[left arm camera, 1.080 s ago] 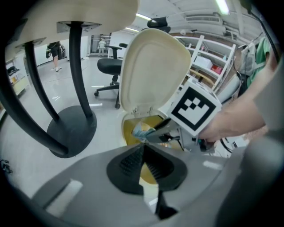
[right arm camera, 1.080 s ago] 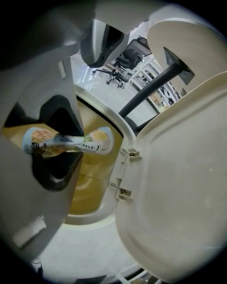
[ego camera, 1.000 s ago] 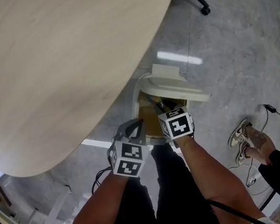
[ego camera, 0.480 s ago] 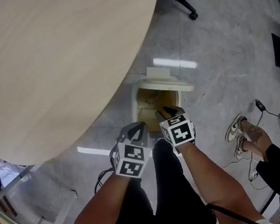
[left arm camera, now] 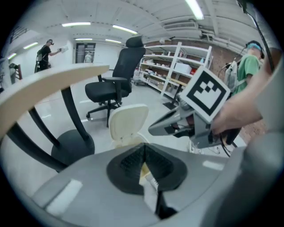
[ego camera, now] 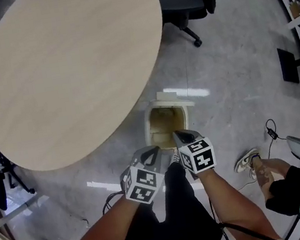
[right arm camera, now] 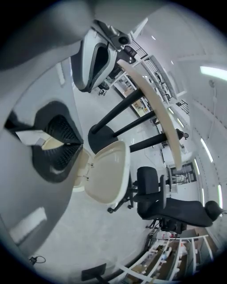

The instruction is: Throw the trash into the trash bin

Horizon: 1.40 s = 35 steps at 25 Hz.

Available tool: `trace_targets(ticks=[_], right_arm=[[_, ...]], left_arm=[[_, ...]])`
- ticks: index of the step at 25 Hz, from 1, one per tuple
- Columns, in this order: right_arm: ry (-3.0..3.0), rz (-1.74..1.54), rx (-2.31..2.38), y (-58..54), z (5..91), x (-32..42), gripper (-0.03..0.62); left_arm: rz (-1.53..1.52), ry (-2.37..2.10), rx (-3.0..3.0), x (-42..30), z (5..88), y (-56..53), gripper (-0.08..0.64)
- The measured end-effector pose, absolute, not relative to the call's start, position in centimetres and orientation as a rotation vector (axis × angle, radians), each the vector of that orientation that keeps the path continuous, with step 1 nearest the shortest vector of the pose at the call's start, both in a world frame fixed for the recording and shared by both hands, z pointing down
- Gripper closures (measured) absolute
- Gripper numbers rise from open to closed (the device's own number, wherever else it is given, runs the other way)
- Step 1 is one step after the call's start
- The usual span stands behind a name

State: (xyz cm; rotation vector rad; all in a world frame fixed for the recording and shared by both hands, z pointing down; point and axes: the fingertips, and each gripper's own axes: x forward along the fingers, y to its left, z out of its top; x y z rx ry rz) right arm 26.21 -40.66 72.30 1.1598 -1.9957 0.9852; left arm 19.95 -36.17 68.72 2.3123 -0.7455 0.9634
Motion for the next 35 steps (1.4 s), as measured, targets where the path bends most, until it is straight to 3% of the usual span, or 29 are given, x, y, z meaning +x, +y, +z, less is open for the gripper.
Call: trace_targets(ticks=[16, 24, 35], right_arm=[[-2.273, 0.996, 1.383, -38.3, 51.5, 26.4, 0.589], [-2.374, 0.730, 1.558, -35.3, 41.3, 26.0, 0.589], [-2.374, 0.535, 1.766, -31.2, 34.6, 23.7, 0.591]], left_arm=[[0.733, -0.808, 2.584, 16.1, 48.5, -37.9, 0.552], [0.466, -0.825, 2.687, 14.0, 38.8, -37.4, 0.552], [0.333, -0.725, 2.757, 12.0, 35.3, -34.9, 0.552]])
